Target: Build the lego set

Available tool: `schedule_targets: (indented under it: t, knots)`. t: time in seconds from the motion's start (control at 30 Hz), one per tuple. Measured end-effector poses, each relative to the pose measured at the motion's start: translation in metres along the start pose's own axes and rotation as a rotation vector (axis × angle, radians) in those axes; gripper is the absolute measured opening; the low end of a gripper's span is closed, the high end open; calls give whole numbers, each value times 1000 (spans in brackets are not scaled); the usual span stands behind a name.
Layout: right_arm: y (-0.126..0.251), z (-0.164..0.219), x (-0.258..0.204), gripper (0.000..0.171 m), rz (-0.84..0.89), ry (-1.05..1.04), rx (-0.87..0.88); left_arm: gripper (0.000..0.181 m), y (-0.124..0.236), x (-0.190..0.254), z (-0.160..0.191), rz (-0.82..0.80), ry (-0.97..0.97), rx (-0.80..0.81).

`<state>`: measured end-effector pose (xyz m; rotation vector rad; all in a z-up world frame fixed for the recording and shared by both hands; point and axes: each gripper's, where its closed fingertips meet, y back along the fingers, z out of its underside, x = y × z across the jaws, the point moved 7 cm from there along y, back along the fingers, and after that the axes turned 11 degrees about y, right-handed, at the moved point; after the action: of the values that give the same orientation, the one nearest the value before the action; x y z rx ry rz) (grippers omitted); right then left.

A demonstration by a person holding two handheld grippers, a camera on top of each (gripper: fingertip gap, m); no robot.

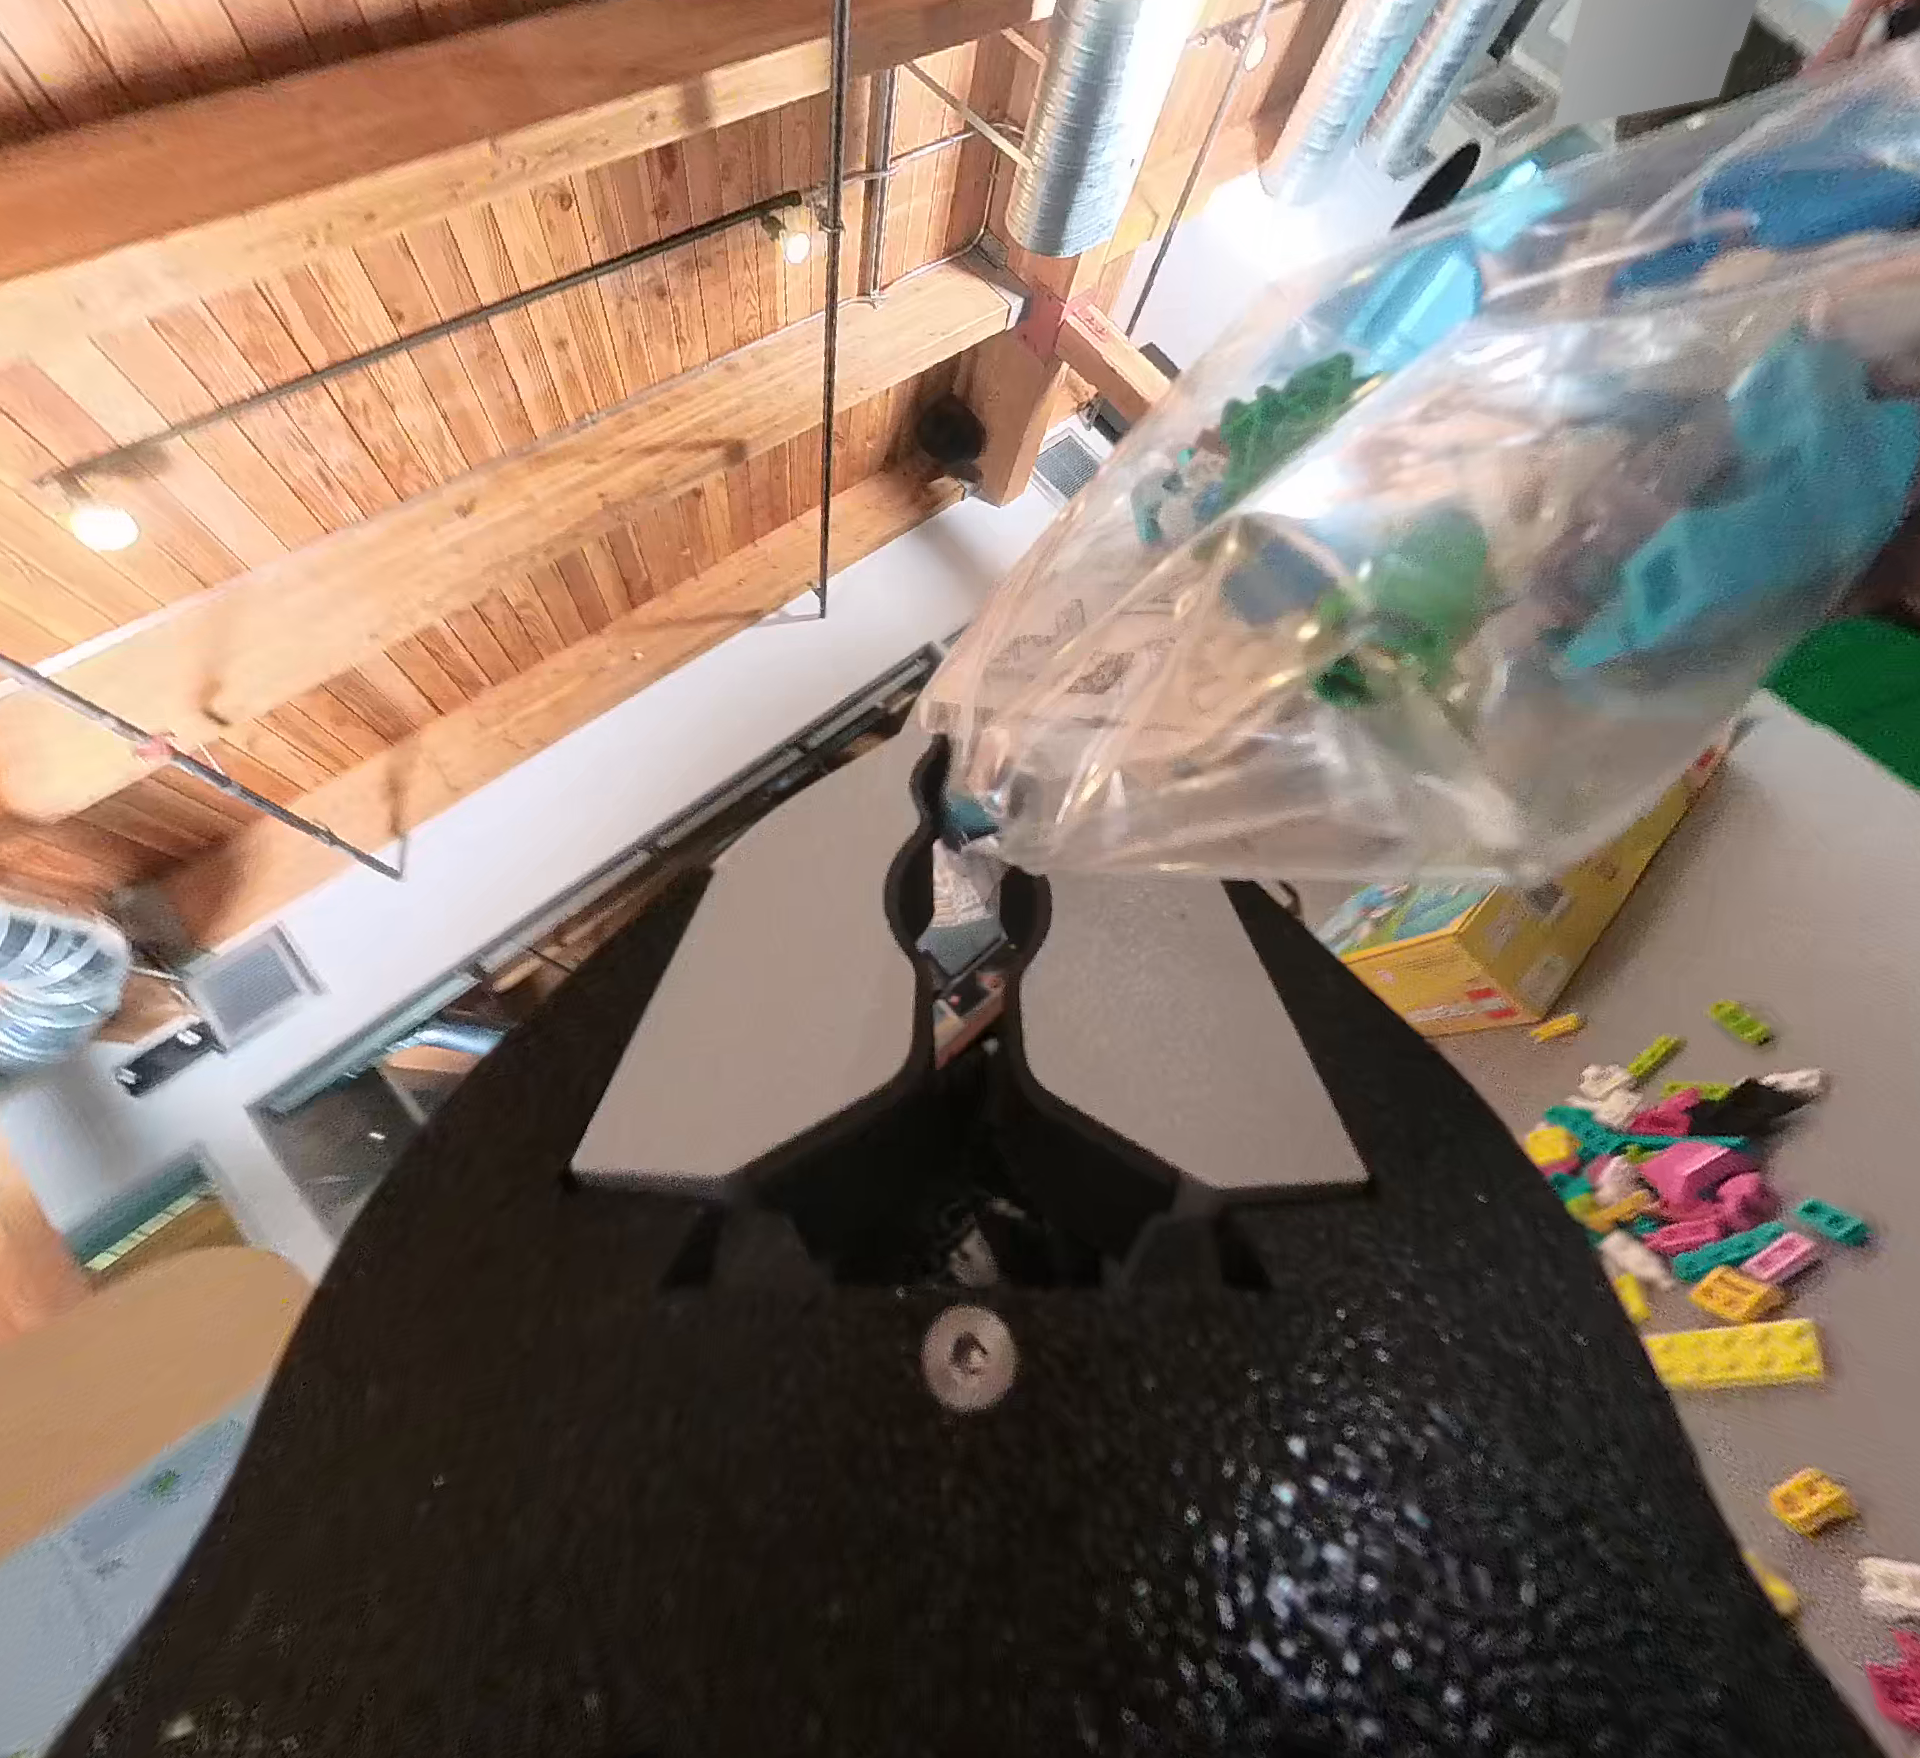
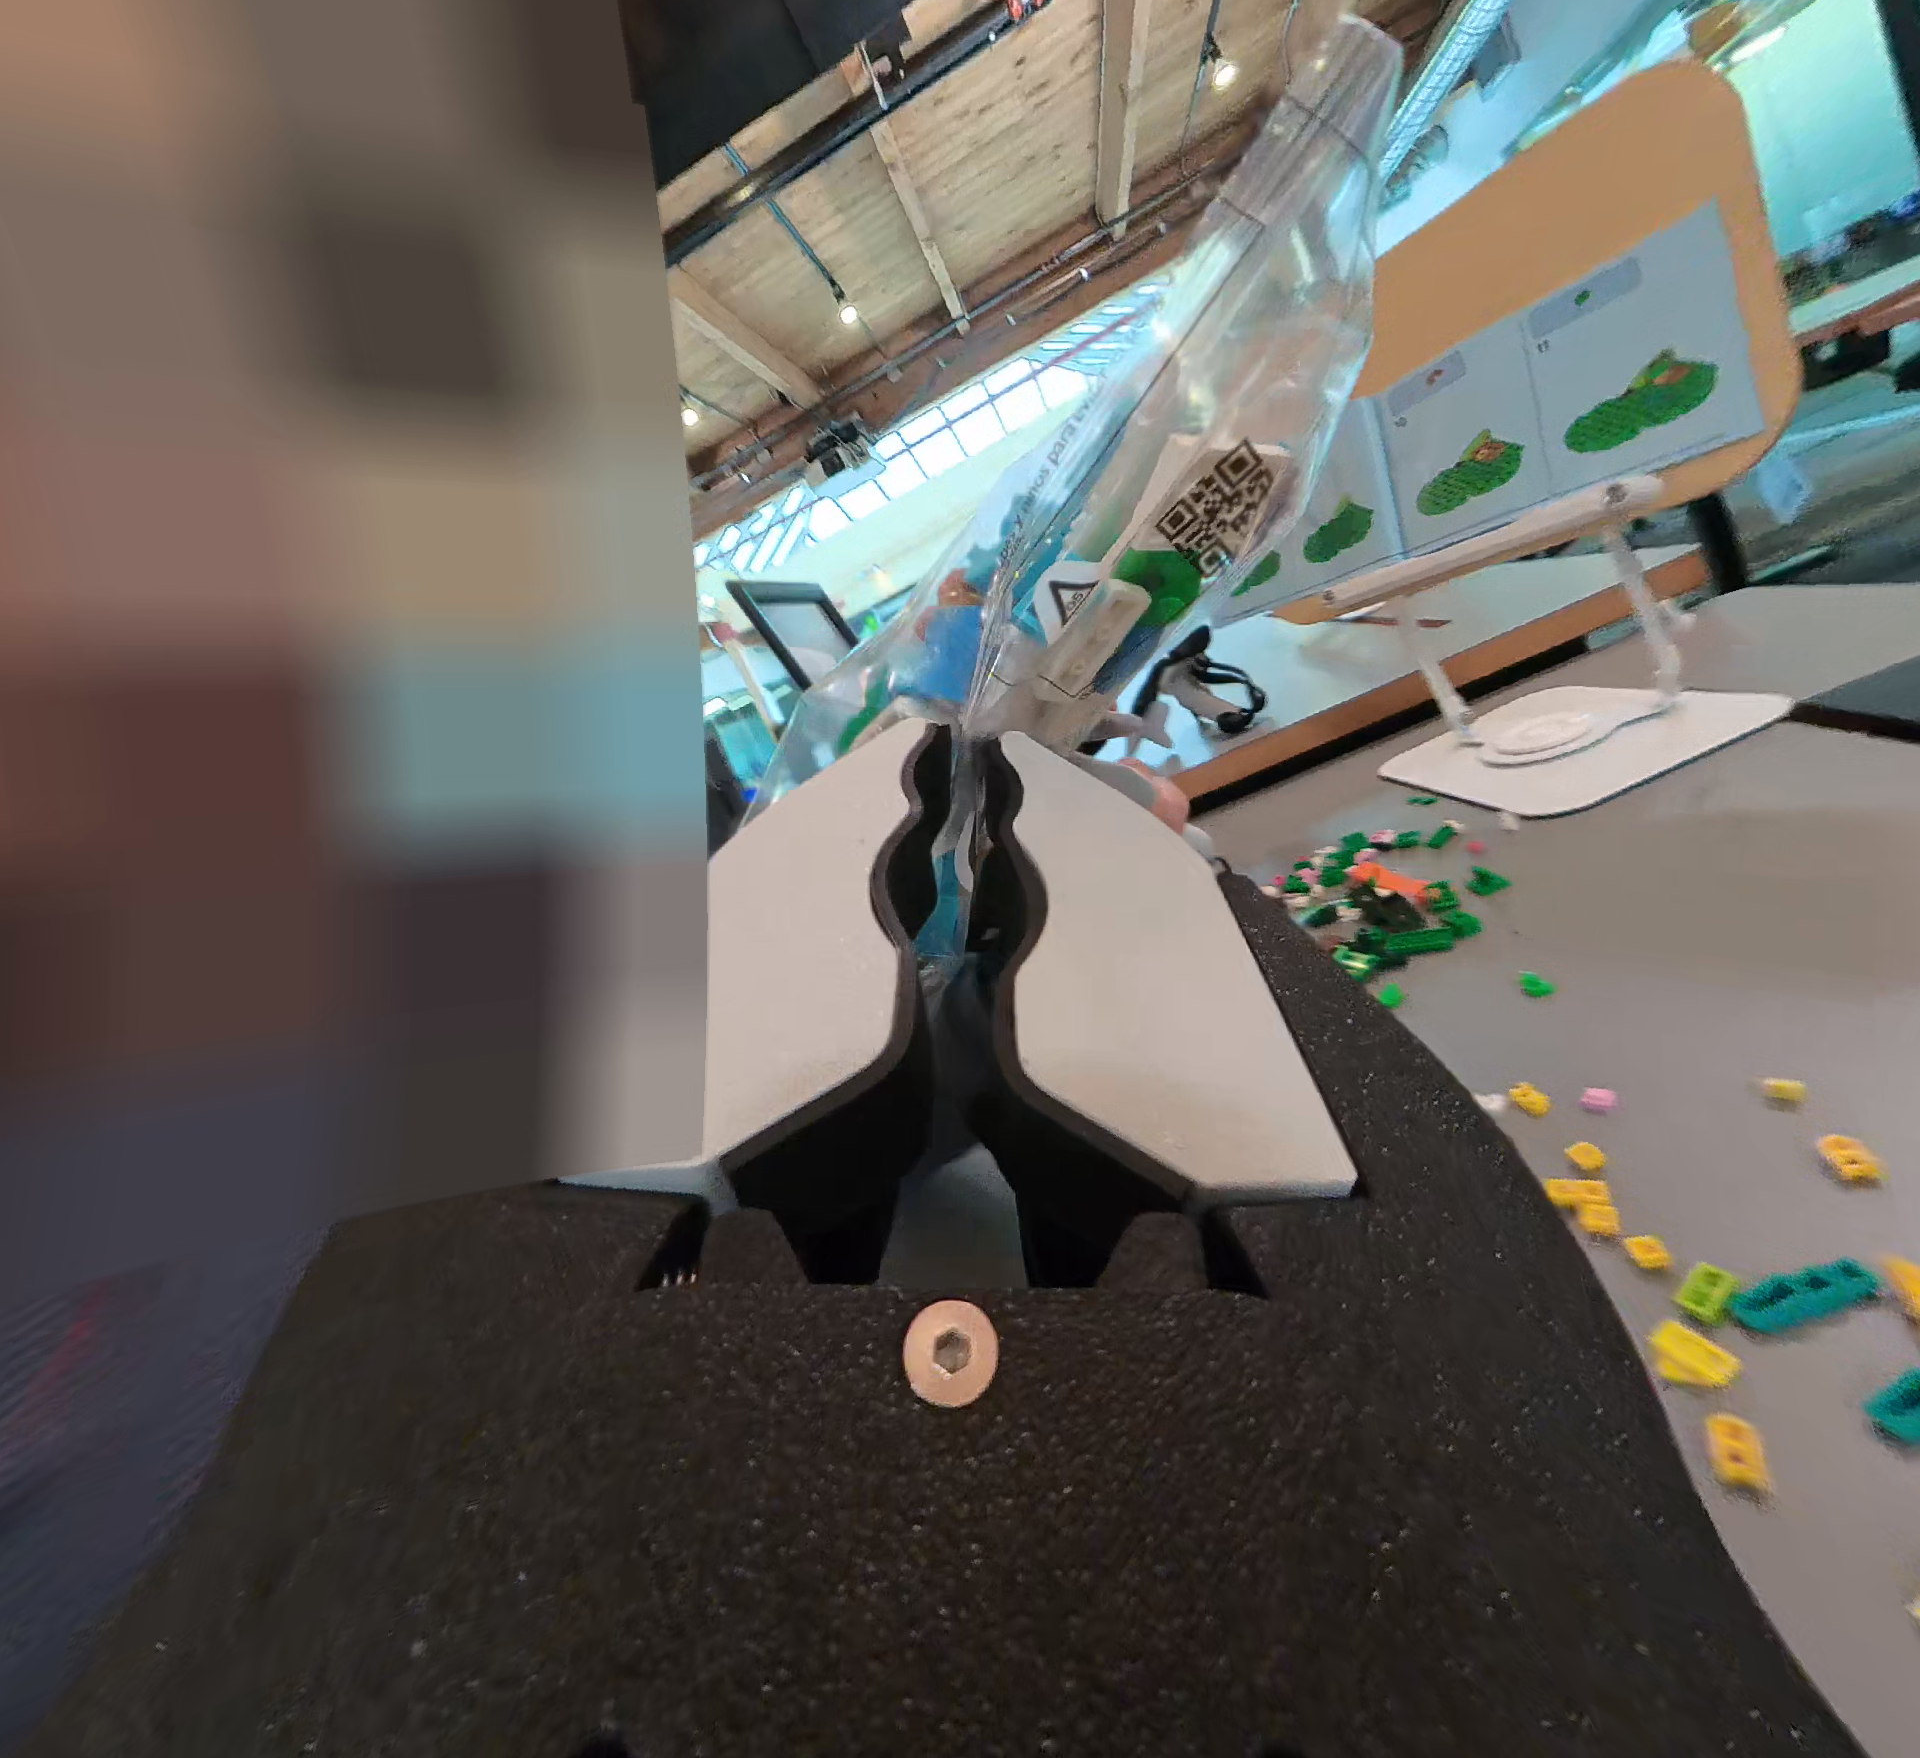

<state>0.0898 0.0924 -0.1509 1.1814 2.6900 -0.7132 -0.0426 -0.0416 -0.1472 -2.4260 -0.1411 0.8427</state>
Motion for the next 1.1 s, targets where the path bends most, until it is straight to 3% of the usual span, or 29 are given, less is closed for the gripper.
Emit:
schedule_targets:
  t: [0.13,0.4,1.1]
  knots:
    - [0,-9,-10,4,34,184,-62,7,2,3,-5,-14,-144,11]
    - [-4,-17,-28,2,29,408,-139,6,4,9,-4,-21,-237,14]
    - [18,-12,-38,2,88,353,-191,6,10,10,4,-9,-197,-36]
